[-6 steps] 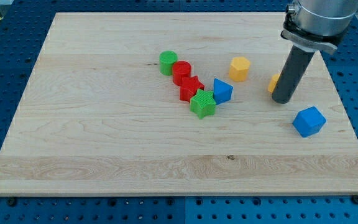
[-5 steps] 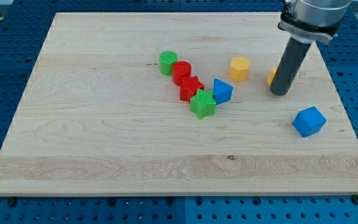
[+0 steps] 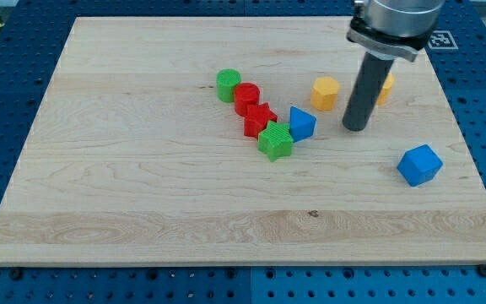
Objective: Slide the yellow hexagon up
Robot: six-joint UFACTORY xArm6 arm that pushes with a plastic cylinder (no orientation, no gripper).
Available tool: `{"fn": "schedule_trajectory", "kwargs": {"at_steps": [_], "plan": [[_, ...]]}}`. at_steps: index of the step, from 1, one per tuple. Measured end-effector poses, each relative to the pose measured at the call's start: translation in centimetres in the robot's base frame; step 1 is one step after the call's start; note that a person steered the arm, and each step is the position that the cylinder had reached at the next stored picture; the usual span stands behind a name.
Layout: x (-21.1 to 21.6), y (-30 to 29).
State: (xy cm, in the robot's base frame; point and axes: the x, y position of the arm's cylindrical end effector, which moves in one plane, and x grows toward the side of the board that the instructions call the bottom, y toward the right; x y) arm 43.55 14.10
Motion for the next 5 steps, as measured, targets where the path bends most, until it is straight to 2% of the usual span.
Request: {"fn": "schedule_trajectory", "kwargs": {"at_steps": [3,4,5], "plan": [[-6.2,-2.7],[-7.3,-2.7],[-6.2,-2.7]]}}
